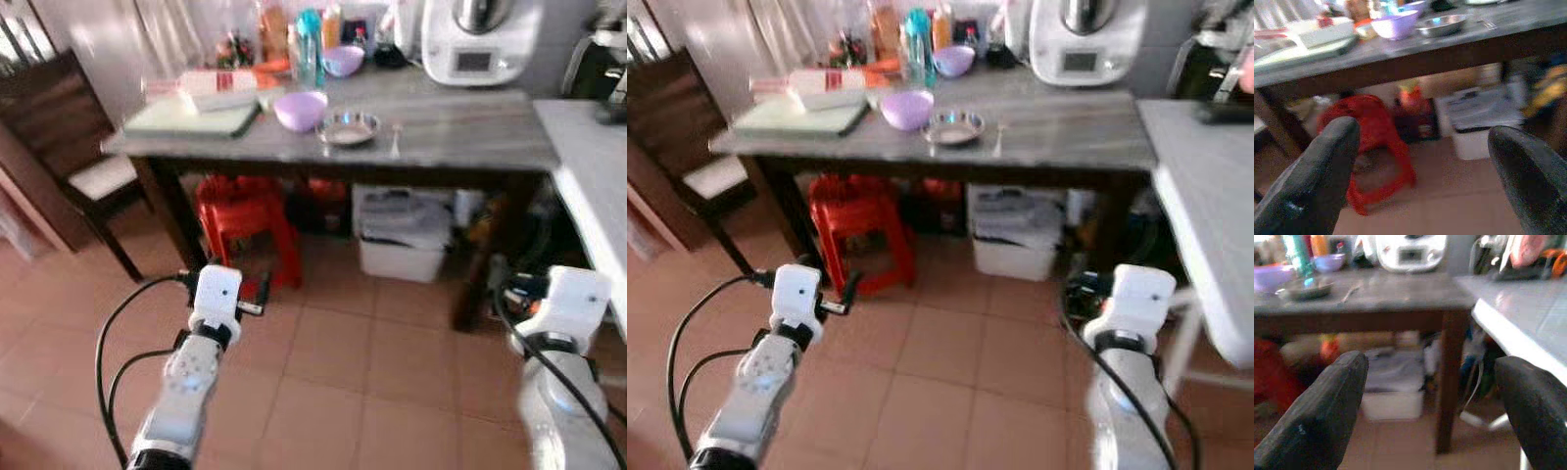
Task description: Setting the table
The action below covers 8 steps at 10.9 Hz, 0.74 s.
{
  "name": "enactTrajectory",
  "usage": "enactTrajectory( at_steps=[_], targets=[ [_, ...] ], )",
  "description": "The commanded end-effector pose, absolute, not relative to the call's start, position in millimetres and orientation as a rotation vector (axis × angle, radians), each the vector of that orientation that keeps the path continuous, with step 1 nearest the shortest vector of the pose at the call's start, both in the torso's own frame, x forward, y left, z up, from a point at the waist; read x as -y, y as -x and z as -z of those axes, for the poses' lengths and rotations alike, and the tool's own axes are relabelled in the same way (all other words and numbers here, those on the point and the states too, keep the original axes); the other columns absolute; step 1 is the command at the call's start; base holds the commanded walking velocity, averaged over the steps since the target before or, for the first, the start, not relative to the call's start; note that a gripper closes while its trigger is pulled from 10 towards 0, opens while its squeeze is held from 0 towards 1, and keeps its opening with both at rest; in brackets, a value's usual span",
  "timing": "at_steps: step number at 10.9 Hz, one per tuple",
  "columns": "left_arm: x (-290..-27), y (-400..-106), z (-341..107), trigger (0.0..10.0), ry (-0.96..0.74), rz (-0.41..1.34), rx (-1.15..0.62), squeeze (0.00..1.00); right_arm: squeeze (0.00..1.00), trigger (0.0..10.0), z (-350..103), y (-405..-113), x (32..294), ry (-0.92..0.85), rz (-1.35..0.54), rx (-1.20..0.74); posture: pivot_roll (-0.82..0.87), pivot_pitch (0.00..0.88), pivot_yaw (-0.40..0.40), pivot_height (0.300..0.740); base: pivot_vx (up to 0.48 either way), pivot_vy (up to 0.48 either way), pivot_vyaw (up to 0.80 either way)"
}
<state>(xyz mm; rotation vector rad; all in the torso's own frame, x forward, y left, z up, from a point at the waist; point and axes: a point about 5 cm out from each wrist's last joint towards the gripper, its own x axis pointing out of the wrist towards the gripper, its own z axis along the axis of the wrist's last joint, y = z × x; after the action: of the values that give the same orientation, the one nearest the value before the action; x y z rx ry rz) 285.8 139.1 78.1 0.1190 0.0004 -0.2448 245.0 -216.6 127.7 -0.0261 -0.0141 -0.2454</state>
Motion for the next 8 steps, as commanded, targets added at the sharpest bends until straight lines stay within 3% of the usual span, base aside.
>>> enactTrajectory(
  at_steps=[1,3,6,8],
  targets=[
    [-141.6,-288.7,-87.0,10.0,-0.108,0.27,0.039,0.0,0.0,10.0,-125.9,-248.3,204.1,0.021,0.188,0.009,-0.02,0.0,0.089,0.74,0.0,-0.368,0.0],
    [-140.2,-289.3,-87.2,10.0,-0.103,0.276,0.038,0.0,0.0,10.0,-121.7,-247.6,202.7,-0.012,0.211,0.0,-0.02,0.0,0.089,0.74,0.0,-0.373,0.0],
    [-136.0,-286.2,-92.5,10.0,0.016,0.374,0.063,0.0,0.0,10.0,-121.9,-247.5,200.9,-0.06,0.182,-0.003,-0.02,0.0,0.086,0.74,0.0,0.0,0.0],
    [-136.3,-285.3,-92.8,10.0,0.011,0.375,0.062,0.0,0.0,10.0,-122.6,-249.3,200.3,-0.053,0.179,0.003,-0.02,0.0,0.085,0.74,0.217,0.0,0.0]
  ],
)
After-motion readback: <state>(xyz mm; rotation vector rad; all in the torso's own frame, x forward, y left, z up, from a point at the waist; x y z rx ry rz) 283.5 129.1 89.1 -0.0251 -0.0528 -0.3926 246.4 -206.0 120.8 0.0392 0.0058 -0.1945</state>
